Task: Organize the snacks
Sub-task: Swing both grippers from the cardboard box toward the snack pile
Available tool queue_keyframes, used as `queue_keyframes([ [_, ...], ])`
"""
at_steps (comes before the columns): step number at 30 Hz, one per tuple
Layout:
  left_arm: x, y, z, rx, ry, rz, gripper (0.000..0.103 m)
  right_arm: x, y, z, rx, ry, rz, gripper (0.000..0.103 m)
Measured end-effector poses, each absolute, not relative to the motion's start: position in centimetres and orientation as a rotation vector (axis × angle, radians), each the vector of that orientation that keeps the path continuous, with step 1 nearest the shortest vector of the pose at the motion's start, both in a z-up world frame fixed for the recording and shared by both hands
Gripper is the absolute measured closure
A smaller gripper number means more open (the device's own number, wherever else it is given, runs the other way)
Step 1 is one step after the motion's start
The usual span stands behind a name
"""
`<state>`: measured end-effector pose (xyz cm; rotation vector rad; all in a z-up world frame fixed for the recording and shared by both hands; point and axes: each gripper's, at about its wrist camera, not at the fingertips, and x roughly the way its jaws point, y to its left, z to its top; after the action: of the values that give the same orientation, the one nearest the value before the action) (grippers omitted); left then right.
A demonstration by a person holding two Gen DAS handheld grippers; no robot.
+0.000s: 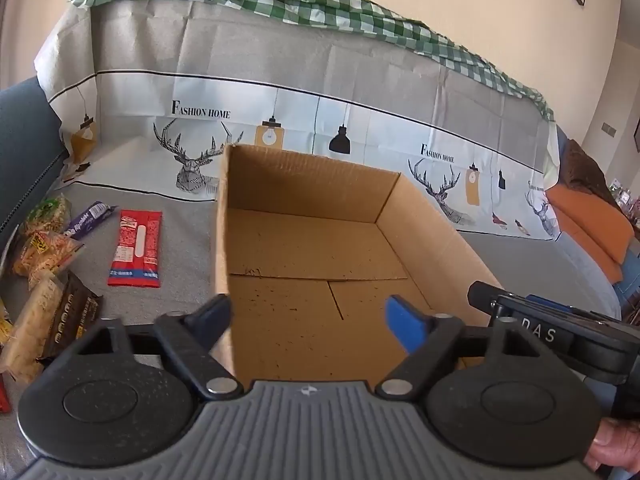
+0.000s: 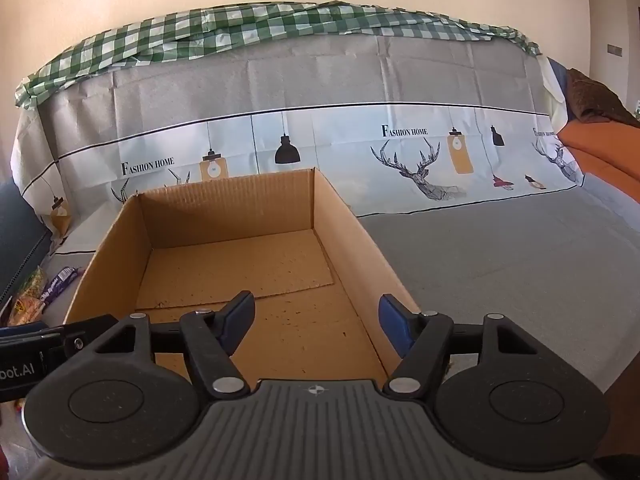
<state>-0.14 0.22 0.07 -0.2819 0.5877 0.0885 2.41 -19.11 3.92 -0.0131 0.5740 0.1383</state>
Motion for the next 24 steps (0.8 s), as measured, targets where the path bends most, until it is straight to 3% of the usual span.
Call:
queue_keyframes([
  [3,-0.9,1.4,0.5,-0.297,0.561,0.084,0.041,2.4,-18.6,3.9,0.006,0.580,0.146,0.046],
  [7,-2.1,3.4,1.9,-0.357,0.562,0.039,0.067,2.1,-17.6,4.1,0.051,0.584,0.173,0.052],
  [9,-2.3,5.1,2.6,-0.414,0.572,-0.005,0.072,1.8,-16.9,4.3,0.080,0.579,0.196,0.052],
  [14,-3.8,12.2,4.1,-0.530,0.558,-0.102,0.072,0.5,-14.7,4.9,0.157,0.586,0.298,0.051],
  [19,-6.7,17.6,5.2,-0.458,0.546,-0.023,0.072,-0.7,-12.3,5.5,0.229,0.605,0.426,0.050],
  [24,-8.8,19.3,1.6,-0.443,0.666,0.068,0.072,-1.8,-9.2,5.8,0.263,0.592,0.535,0.050],
])
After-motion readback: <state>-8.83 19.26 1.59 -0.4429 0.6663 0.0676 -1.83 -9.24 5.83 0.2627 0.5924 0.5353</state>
